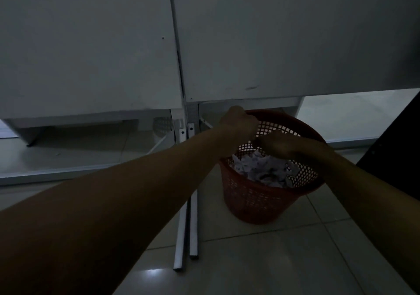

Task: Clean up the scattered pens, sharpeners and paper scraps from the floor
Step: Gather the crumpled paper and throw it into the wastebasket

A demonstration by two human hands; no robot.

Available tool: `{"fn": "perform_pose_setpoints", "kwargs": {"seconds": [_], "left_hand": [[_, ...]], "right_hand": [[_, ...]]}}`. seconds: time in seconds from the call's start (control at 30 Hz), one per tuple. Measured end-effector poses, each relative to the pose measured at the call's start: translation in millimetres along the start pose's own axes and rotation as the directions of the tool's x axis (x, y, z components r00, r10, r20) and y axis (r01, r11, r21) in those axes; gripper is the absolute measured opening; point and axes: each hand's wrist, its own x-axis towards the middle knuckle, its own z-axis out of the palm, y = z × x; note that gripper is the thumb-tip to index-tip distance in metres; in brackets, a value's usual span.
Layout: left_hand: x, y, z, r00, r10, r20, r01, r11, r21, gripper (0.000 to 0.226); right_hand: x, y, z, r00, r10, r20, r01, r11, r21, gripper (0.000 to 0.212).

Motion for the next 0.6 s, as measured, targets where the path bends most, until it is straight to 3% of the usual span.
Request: {"fn": "perform_pose_setpoints", "kwargs": {"seconds": [0.03,0.07,0.13,0.27,0.4,0.6], "left_hand": [[-1.4,1.0,-1.6,1.0,0.021,-0.016,-0.021,1.0,0.0,0.028],[-4.0,2.2,-4.6,0.999,0.041,-0.021,-0.041,0.999,-0.003,0.027],[-2.7,0.9,-12.5,0.992,0.113,-0.053,-0.113,0.994,0.003,0.026],[-16.7,-2.2,-50.6,0.962,0.262,-0.071,-0.257,0.964,0.074,0.018],[-47.8,-19.4,-117.7,0.936,0.345,-0.076,-0.312,0.909,0.277,0.02],[-115.1,-86.3,-236.1,0.962,0.231,-0.145,-0.158,0.905,0.394,0.018]], "right_hand": [[6.6,-6.7,-10.9,0.999,-0.039,0.002,0.039,0.993,0.116,0.04],[4.0,-16.3,-22.2,1.0,0.012,-0.018,-0.007,0.966,0.258,0.037],[5.6,-17.7,-28.8,0.995,0.027,-0.099,0.01,0.933,0.359,0.032],[12.6,-46.9,-31.8,0.945,-0.054,-0.322,0.17,0.924,0.343,0.023],[7.9,-103.7,-43.0,0.876,-0.149,-0.459,0.325,0.885,0.334,0.02],[5.7,-232.6,-47.9,0.838,-0.43,-0.336,0.519,0.817,0.25,0.036]]}}
